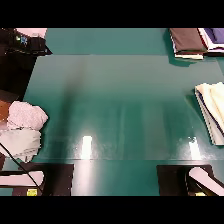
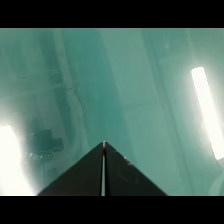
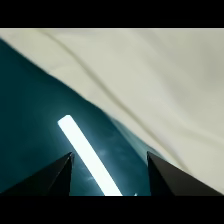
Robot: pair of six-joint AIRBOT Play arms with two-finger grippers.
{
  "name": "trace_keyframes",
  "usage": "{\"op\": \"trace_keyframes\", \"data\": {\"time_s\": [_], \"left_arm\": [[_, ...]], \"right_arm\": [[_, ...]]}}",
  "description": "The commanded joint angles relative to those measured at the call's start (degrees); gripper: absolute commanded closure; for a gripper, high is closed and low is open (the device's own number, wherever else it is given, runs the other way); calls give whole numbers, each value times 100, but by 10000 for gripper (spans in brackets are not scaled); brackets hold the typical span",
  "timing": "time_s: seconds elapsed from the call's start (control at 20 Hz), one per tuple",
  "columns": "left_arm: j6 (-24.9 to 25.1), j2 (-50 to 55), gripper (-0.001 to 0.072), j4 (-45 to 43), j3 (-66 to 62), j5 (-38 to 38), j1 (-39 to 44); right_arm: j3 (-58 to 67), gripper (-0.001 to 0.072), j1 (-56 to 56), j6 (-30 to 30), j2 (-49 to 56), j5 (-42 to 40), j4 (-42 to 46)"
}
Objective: Fold the shirts.
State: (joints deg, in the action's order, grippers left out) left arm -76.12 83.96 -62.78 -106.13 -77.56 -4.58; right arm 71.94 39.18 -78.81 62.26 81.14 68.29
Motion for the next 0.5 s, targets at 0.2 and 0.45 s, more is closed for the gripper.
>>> {"op": "trace_keyframes", "data": {"time_s": [0.2, 0.45], "left_arm": [[0, -4, 680, 0, 0, 214, 2], [0, -4, 679, 0, 0, 214, 2]], "right_arm": [[-26, 527, -2870, 90, -7, -708, -813], [-26, 695, -3880, 103, -7, -914, -815]]}}
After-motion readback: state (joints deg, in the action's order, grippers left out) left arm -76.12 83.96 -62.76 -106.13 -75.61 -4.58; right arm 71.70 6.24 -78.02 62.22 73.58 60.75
